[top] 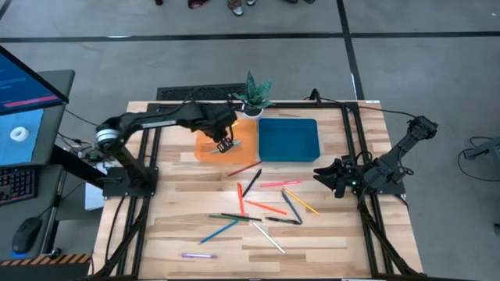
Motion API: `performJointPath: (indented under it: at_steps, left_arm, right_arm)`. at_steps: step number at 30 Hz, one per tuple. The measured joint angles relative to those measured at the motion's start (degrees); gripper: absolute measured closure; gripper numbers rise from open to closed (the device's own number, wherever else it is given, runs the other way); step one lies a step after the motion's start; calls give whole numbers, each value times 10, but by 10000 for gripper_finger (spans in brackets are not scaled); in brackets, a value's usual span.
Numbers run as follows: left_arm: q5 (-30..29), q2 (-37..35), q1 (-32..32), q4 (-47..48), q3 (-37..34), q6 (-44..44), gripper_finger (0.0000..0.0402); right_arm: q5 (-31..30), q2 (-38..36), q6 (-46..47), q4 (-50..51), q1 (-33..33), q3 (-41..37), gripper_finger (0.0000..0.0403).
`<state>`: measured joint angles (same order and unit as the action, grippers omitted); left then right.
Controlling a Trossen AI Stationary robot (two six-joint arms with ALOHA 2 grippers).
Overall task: Sort pens & pencils
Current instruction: Put the yellow pen into the orange bin
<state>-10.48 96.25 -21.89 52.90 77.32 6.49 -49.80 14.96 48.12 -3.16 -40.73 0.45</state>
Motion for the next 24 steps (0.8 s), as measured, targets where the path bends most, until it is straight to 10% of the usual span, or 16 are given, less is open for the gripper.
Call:
performJointPath:
  at_steps: [24]
  left_arm:
    - [56, 155, -124, -33, -1, -214, 365]
  right_arm:
    - [0, 0, 21, 0, 0, 0, 178]
